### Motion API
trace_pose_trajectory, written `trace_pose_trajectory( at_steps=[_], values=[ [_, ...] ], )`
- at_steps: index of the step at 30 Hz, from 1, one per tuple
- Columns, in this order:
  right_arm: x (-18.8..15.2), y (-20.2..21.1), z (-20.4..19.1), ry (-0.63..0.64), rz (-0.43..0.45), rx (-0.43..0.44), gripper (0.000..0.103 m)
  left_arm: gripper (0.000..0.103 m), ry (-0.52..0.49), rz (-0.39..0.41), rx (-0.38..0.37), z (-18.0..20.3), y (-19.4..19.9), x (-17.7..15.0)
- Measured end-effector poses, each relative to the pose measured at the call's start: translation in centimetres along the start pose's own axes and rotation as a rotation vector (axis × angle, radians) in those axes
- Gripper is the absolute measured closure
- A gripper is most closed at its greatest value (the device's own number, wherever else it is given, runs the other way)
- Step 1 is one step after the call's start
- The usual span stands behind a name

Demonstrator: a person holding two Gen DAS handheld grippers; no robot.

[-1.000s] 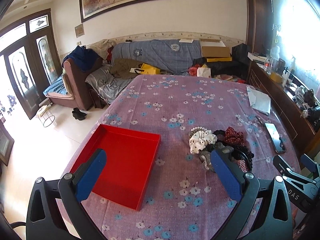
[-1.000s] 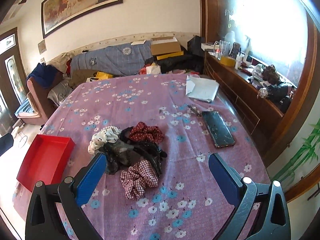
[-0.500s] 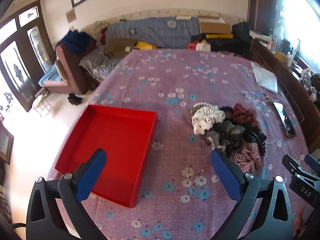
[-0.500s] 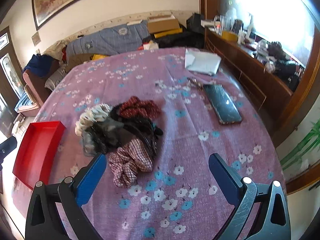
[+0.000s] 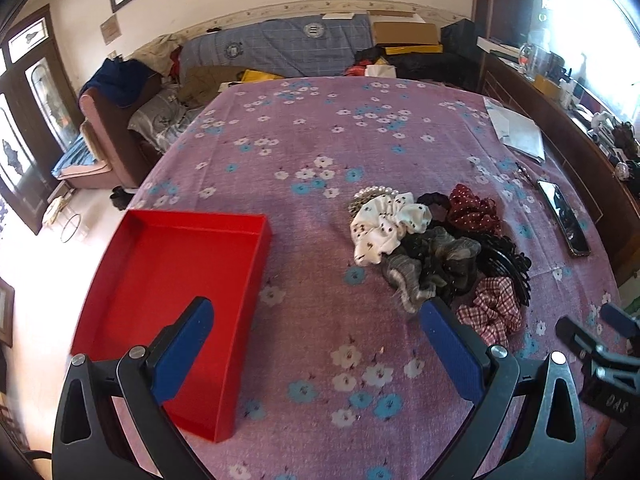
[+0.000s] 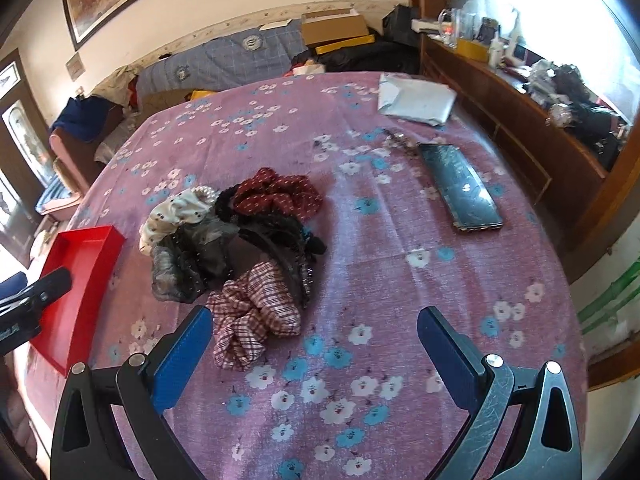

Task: Organize jewelry
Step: 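Grasp the white cherry-print scrunchie with left tool while right tool grasps plaid scrunchie, then carry the white scrunchie into the red tray with left tool while right tool drops plaid scrunchie there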

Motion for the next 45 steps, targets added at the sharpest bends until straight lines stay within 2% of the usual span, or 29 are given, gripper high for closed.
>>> trace_pose_trajectory(
  at_steps=[4,8,12,16,18,19,20,21,22,23,24,26,28,34,38,43,45],
  values=[
    [-0.4,-1.2,-0.9,0.012,-0.034,0.087,0.004,0.004,-0.009,-0.011,-0.038,0.4,-1.7,1.4],
    [-1.2,-3.0,-2.2,0.024,-0.096,0.193,0.020,0.008,-0.022,-0.024,-0.073,1.2,-3.9,3.4],
    [-1.7,-5.0,-2.6,0.017,-0.140,0.216,0.027,0.014,-0.048,-0.065,-0.109,2.6,-6.6,4.9],
    [-1.6,-6.1,-2.5,-0.002,-0.154,0.229,0.030,0.021,-0.066,-0.105,-0.131,3.6,-8.9,5.7],
    [-1.6,-6.4,-2.6,-0.005,-0.159,0.238,0.035,0.027,-0.076,-0.122,-0.141,4.2,-9.9,6.0],
    [-1.6,-6.5,-2.7,-0.003,-0.161,0.239,0.036,0.036,-0.081,-0.134,-0.143,4.4,-10.4,6.0],
    [-1.6,-6.6,-2.7,-0.001,-0.162,0.238,0.039,0.049,-0.088,-0.151,-0.145,4.7,-11.0,6.1],
    [-1.7,-6.8,-2.9,0.000,-0.166,0.238,0.044,0.059,-0.094,-0.167,-0.146,4.9,-11.5,6.0],
    [-1.8,-6.9,-3.0,0.001,-0.170,0.241,0.049,0.082,-0.096,-0.180,-0.144,5.1,-11.8,5.9],
    [-1.9,-7.1,-3.1,0.002,-0.179,0.246,0.063,0.095,-0.098,-0.197,-0.140,5.2,-12.2,5.8],
    [-2.0,-7.3,-3.1,0.000,-0.186,0.251,0.077,0.095,-0.098,-0.206,-0.143,5.3,-12.3,5.7],
    [-2.1,-7.3,-3.1,-0.013,-0.189,0.262,0.090,0.095,-0.099,-0.189,-0.153,5.4,-11.9,5.7],
    [-2.1,-6.8,-3.1,-0.017,-0.180,0.275,0.096,0.096,-0.103,-0.176,-0.169,5.4,-11.0,5.7],
    [-2.0,-3.7,-4.0,0.003,-0.146,0.298,0.098,0.096,-0.071,-0.122,-0.228,3.5,-6.8,5.7],
    [-1.4,-1.4,-5.5,0.017,-0.114,0.321,0.098,0.096,-0.023,-0.077,-0.256,0.2,-3.8,5.7],
    [0.1,0.5,-9.2,0.059,-0.086,0.376,0.098,0.095,0.048,-0.038,-0.220,-6.3,-1.8,5.8],
    [0.8,0.3,-11.8,0.079,-0.094,0.418,0.098,0.095,0.077,-0.028,-0.165,-9.9,-1.8,5.9]
  ],
)
Point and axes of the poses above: each gripper's, at about its wrist camera, not at the fingertips, and y roughly against the way its jaws point, z to its right, x to its top, the point moved 7 cm from there along -y, roughly the way its jaws point, and after that the axes turned 4 degrees about -z, right-handed, at the moved point
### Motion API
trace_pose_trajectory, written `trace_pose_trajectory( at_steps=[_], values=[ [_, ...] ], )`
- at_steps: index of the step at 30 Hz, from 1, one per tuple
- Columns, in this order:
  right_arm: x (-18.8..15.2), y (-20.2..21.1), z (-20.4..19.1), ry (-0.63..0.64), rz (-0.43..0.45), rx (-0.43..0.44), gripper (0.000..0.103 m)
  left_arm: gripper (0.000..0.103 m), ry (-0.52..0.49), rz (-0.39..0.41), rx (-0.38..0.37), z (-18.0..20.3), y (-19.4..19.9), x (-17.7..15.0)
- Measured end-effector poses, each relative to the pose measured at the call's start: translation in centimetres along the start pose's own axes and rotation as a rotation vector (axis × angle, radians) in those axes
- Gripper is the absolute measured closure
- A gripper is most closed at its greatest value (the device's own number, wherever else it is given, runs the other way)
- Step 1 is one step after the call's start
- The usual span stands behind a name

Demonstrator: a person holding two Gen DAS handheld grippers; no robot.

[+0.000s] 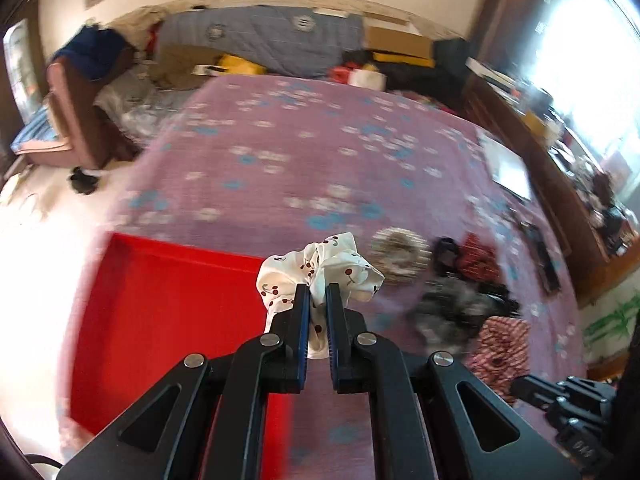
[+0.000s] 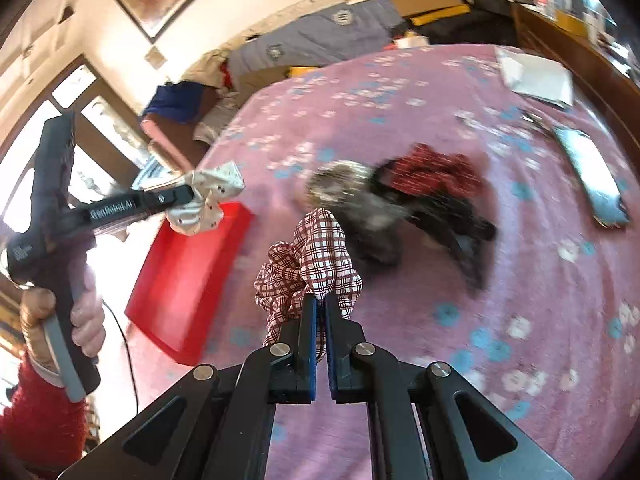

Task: Organize jewelry
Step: 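Carry the white scrunchie into the red tray with left tool while right tool drops plaid scrunchie there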

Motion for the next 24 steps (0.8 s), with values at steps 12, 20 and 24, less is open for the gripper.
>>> trace_pose_trajectory(
  at_steps=[12,20,24],
  values=[
    [4.8,-12.0,-12.7,0.162,-0.086,0.083,0.098,0.095,0.105,-0.063,0.223,-16.2,-3.8,0.4],
    [6.8,-19.2,-14.2,0.157,-0.151,-0.002,0.095,0.076,0.119,-0.079,0.245,-19.8,-5.5,0.9],
    [7.4,-18.3,-14.5,0.152,-0.130,-0.016,0.054,0.059,0.114,-0.044,0.237,-19.8,-4.3,1.3]
  ],
)
Point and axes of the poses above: each gripper's, at about its wrist camera, not at the fingertips, and y roughly against the way its jaws point, z to its right, x to its top, the point moved 7 cm from there along -y, roughly the way its jaws point, and after that the axes turned 4 degrees about -z, right-handed, at the moved point
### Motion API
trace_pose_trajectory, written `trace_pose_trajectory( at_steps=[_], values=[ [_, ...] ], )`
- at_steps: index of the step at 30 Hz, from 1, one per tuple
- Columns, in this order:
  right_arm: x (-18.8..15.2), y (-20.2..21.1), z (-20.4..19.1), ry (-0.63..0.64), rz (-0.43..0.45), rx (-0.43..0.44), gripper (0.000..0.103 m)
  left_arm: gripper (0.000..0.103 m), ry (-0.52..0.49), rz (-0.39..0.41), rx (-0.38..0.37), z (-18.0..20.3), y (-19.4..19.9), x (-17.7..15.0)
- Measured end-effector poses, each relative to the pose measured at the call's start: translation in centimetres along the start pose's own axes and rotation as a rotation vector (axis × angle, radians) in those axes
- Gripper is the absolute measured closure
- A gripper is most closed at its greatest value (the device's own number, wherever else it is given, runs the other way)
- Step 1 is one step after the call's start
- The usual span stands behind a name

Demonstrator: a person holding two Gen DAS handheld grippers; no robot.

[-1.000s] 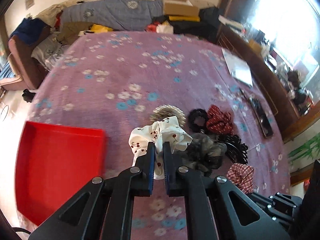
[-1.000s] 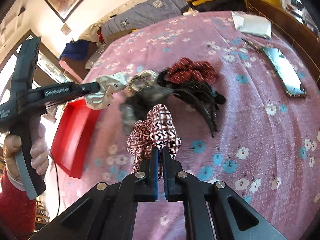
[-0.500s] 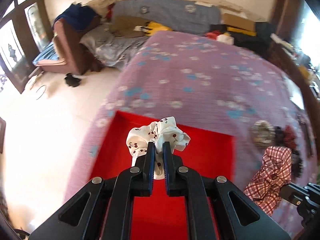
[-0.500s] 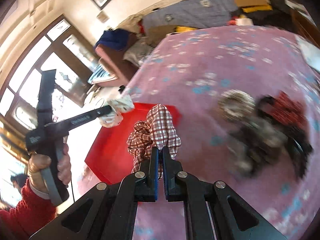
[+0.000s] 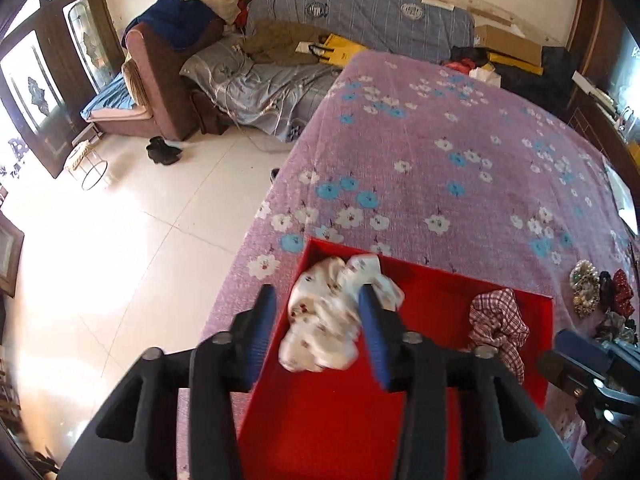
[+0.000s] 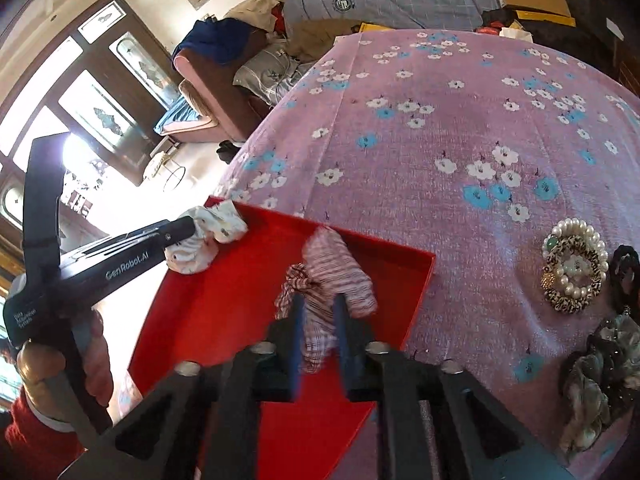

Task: Organize jewelry
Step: 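Carry the white scrunchie into the red tray with left tool while right tool drops plaid scrunchie there, then grasp the grey sheer scrunchie with left tool while right tool grasps red polka-dot scrunchie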

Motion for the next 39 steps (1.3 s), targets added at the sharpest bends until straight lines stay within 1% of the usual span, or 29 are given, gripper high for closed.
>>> trace_pose_trajectory(
  at_steps=[1,2,3,4,6,7,8,9,10,11,12,14,16,17,19,20,21,22,23,25,27,30,32,34,35,37,38,39],
  values=[
    [0.1,0.7,0.1,0.001,0.013,-0.017,0.049,0.059,-0.004,0.006,0.002,0.0,0.3,0.1],
    [0.2,1.5,0.0,0.001,0.022,-0.034,0.046,0.059,-0.007,0.012,0.007,-0.1,0.7,0.1],
    [0.4,2.5,0.1,-0.002,0.018,-0.070,0.047,0.058,-0.007,0.020,0.013,-0.2,1.2,0.1],
    [0.5,3.4,0.0,-0.009,0.011,-0.087,0.047,0.057,-0.005,0.024,0.016,-0.3,1.5,0.1],
    [0.9,6.3,-0.9,-0.034,-0.014,-0.100,0.047,0.055,0.000,0.038,0.013,-0.3,2.5,-0.1],
    [1.3,8.4,-1.9,-0.029,-0.024,-0.110,0.047,0.055,0.002,0.041,0.010,-0.3,3.0,-0.3],
    [1.7,10.4,-3.0,-0.008,-0.026,-0.125,0.045,0.055,0.001,0.040,0.008,-0.1,3.3,-0.5],
    [2.2,12.6,-4.3,0.021,-0.014,-0.129,0.039,0.055,0.000,0.037,0.007,0.2,3.6,-0.7],
    [2.6,14.6,-5.6,0.044,0.001,-0.122,0.035,0.055,-0.001,0.032,0.003,0.6,3.9,-0.9],
    [3.0,16.4,-6.8,0.067,0.015,-0.110,0.026,0.054,-0.003,0.029,-0.001,1.0,4.0,-1.1],
    [3.4,19.1,-8.8,0.111,0.040,-0.084,0.022,0.055,-0.009,0.021,-0.009,1.8,4.2,-1.4],
    [3.8,23.1,-11.7,0.179,0.084,-0.055,0.020,0.055,-0.028,0.010,-0.033,4.0,4.6,-1.9],
    [3.7,26.3,-14.2,0.234,0.114,-0.015,0.017,0.055,-0.050,0.006,-0.054,6.1,5.0,-2.4],
    [3.6,27.2,-15.0,0.255,0.119,-0.003,0.016,0.055,-0.064,0.003,-0.067,7.5,5.2,-2.7],
    [2.9,28.9,-16.4,0.292,0.109,0.024,0.015,0.055,-0.099,-0.009,-0.104,10.9,5.6,-3.4],
    [2.3,29.6,-16.7,0.310,0.089,0.040,0.015,0.055,-0.112,-0.013,-0.116,12.0,5.6,-3.6],
    [1.8,29.9,-16.6,0.319,0.068,0.047,0.015,0.055,-0.134,-0.016,-0.132,13.8,5.9,-4.0],
    [1.3,30.2,-16.3,0.320,0.053,0.050,0.015,0.055,-0.147,-0.016,-0.139,14.8,6.0,-4.3],
    [0.9,30.6,-15.8,0.322,0.041,0.049,0.015,0.055,-0.166,-0.015,-0.146,16.3,6.2,-4.6],
    [0.1,31.0,-14.1,0.317,0.030,0.021,0.015,0.055,-0.188,-0.013,-0.160,18.5,6.5,-5.2],
    [-0.2,31.6,-11.4,0.258,0.024,0.025,0.015,0.055,-0.201,-0.019,-0.176,20.9,6.7,-5.8],
    [-0.8,32.7,-7.1,0.175,0.020,0.037,0.015,0.055,-0.213,-0.033,-0.181,23.4,6.7,-6.5],
    [-0.9,33.3,-4.3,0.134,0.023,0.038,0.015,0.052,-0.221,-0.033,-0.180,24.9,6.6,-7.0],
    [-1.0,34.0,1.2,0.026,0.055,0.027,0.015,0.050,-0.226,-0.034,-0.175,26.1,6.3,-7.4],
    [-1.1,33.8,3.6,-0.017,0.069,0.003,0.015,0.050,-0.225,-0.034,-0.172,26.8,6.0,-7.6],
    [-2.1,32.2,10.6,-0.099,0.069,-0.081,0.015,0.049,-0.225,-0.039,-0.172,27.6,5.5,-7.9],
    [-2.5,31.5,12.7,-0.126,0.069,-0.102,0.015,0.049,-0.227,-0.046,-0.173,28.0,5.2,-8.2],
    [-3.5,30.0,16.4,-0.176,0.066,-0.136,0.015,0.049,-0.227,-0.054,-0.173,28.4,4.8,-8.4]
  ],
)
Point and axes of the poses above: each gripper's, at about its wrist camera, not at the fingertips, and y roughly against the way its jaws point, z to its right, x to its top, the point moved 7 cm from there along -y, roughly the way its jaws point, and after that the axes turned 4 degrees about -z, right-handed, at the moved point
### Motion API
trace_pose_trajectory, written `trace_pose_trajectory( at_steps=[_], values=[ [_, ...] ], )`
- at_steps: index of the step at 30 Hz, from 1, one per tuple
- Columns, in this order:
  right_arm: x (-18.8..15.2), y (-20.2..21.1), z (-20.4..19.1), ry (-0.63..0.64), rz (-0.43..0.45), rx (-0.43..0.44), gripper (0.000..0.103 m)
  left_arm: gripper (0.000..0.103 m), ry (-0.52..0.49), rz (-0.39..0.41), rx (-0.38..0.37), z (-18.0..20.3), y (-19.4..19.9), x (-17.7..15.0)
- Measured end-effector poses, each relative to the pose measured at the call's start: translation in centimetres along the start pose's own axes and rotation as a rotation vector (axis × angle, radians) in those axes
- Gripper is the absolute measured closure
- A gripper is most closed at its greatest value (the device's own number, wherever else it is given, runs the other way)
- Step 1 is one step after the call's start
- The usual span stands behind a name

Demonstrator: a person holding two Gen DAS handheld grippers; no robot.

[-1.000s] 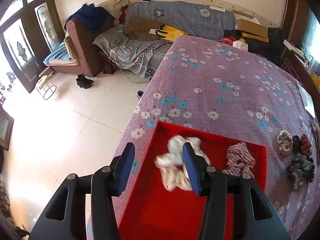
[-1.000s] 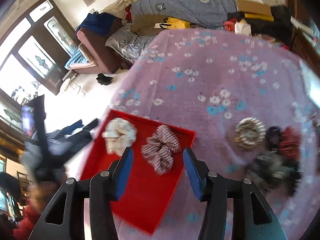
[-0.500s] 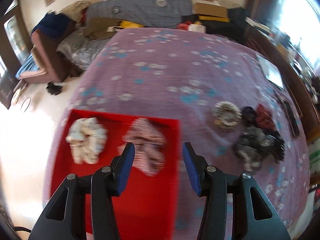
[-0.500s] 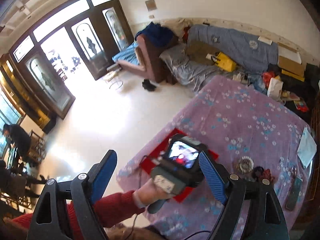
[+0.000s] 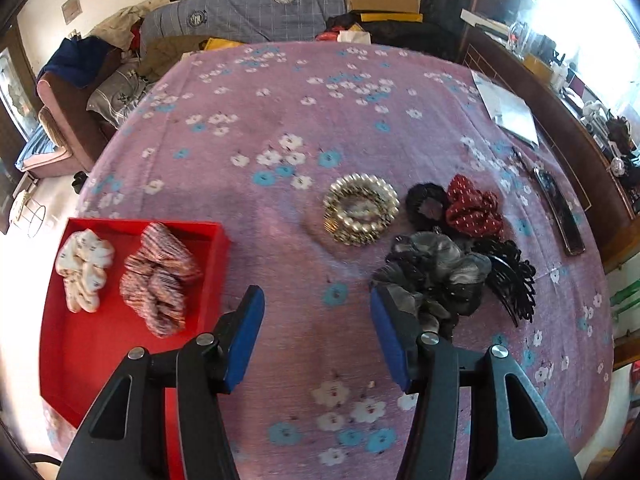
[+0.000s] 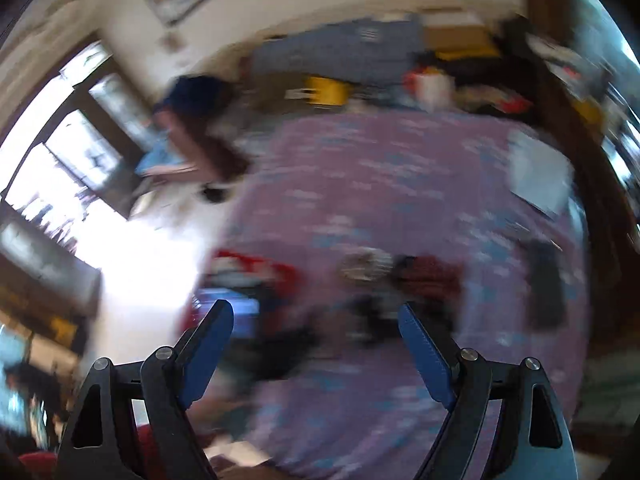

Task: Organize jewelry
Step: 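Grasp the grey sheer scrunchie with left tool while right tool grasps red polka-dot scrunchie, then carry the grey scrunchie into the red tray with left tool while right tool drops polka-dot scrunchie there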

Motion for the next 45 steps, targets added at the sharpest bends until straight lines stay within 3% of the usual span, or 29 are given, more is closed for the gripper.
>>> trace_pose_trajectory(
  at_steps=[4,7,12,15,21,22,24,25,26,27,29,31,38,45],
  values=[
    [-1.4,-5.7,8.3,-0.127,-0.014,-0.031,0.015,0.049,0.008,-0.027,-0.018,1.1,-1.8,-0.5],
    [-2.3,-9.8,11.4,-0.175,-0.015,0.008,0.019,0.049,0.023,-0.045,-0.042,1.7,-3.0,-0.7],
    [-1.5,-14.6,11.8,-0.164,0.004,0.046,0.021,0.048,0.064,-0.060,-0.080,2.1,-4.4,-0.5],
    [-0.5,-17.0,12.4,-0.166,0.021,0.049,0.021,0.041,0.081,-0.053,-0.105,2.2,-4.7,-0.1],
    [0.5,-20.6,13.0,-0.202,-0.011,0.072,0.022,0.041,0.065,-0.076,-0.147,3.5,-5.7,-0.1],
    [0.6,-21.2,13.0,-0.205,-0.018,0.072,0.025,0.041,0.059,-0.082,-0.150,3.8,-5.9,-0.2],
    [0.6,-22.0,12.9,-0.204,-0.032,0.079,0.047,0.042,0.046,-0.089,-0.147,4.4,-6.2,-0.3],
    [0.5,-22.2,12.9,-0.203,-0.036,0.080,0.055,0.056,0.044,-0.091,-0.148,4.6,-6.2,-0.4],
    [0.4,-22.3,12.8,-0.205,-0.037,0.086,0.071,0.083,0.043,-0.101,-0.156,4.8,-6.2,-0.5],
    [0.4,-22.3,12.7,-0.208,-0.036,0.095,0.082,0.088,0.040,-0.118,-0.157,4.9,-6.3,-0.6],
    [0.1,-21.9,12.5,-0.207,-0.031,0.102,0.092,0.091,0.041,-0.108,-0.155,4.9,-5.9,-0.6],
    [0.0,-21.0,12.4,-0.208,-0.014,0.099,0.094,0.093,0.037,-0.098,-0.165,4.8,-5.0,-0.5],
    [-0.5,-15.8,11.7,-0.219,0.072,0.074,0.094,0.092,0.034,-0.029,-0.170,3.4,0.0,-1.1],
    [-1.8,-11.5,9.6,-0.188,0.129,0.044,0.094,0.092,0.087,0.030,-0.159,-2.1,4.7,-2.2]
  ],
)
Point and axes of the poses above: each gripper's, at about its wrist camera, not at the fingertips, and y roughly against the way its jaws point, z to its right, x to its top, the point moved 7 cm from there along -y, roughly the way its jaws point, and after that the axes turned 4 degrees about -z, right-handed, at the moved point
